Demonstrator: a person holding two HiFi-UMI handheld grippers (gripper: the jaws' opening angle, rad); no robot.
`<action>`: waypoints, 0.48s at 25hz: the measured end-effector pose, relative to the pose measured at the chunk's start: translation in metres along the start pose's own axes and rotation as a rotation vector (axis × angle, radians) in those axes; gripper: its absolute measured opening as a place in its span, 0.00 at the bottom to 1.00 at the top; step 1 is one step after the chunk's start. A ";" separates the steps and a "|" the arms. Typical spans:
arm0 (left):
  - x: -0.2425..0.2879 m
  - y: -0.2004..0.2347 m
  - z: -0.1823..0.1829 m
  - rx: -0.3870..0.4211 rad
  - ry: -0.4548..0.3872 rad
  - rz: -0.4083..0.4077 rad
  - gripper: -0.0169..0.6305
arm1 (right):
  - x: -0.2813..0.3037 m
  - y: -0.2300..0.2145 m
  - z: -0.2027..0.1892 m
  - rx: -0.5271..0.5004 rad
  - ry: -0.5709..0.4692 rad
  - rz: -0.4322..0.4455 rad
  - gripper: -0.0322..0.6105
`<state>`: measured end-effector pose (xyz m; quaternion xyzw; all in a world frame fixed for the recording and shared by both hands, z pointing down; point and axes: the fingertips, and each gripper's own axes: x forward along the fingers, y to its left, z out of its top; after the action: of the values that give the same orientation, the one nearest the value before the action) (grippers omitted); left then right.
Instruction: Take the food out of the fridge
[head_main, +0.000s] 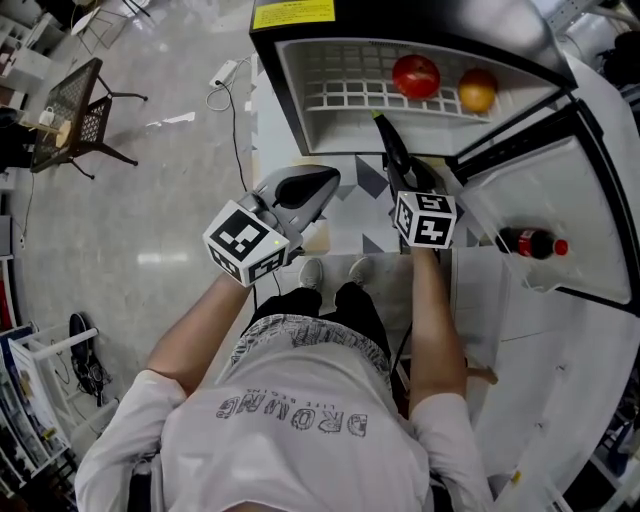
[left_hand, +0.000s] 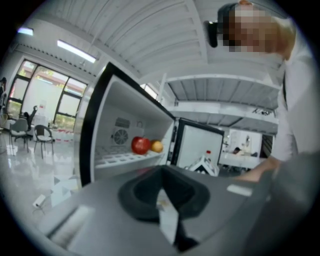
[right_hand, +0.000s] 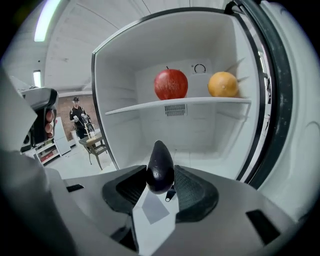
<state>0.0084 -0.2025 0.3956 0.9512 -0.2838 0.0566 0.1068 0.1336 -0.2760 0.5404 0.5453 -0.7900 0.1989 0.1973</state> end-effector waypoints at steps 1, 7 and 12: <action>-0.002 -0.002 0.001 0.002 0.000 -0.004 0.04 | -0.005 0.001 0.000 0.002 -0.004 -0.004 0.31; -0.014 -0.013 0.009 0.013 -0.006 -0.024 0.04 | -0.036 0.013 0.000 0.021 -0.030 -0.018 0.31; -0.024 -0.017 0.018 0.030 -0.030 -0.033 0.04 | -0.062 0.021 0.001 0.024 -0.057 -0.032 0.31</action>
<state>-0.0009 -0.1802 0.3715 0.9580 -0.2688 0.0447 0.0891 0.1337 -0.2208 0.5044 0.5658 -0.7839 0.1897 0.1713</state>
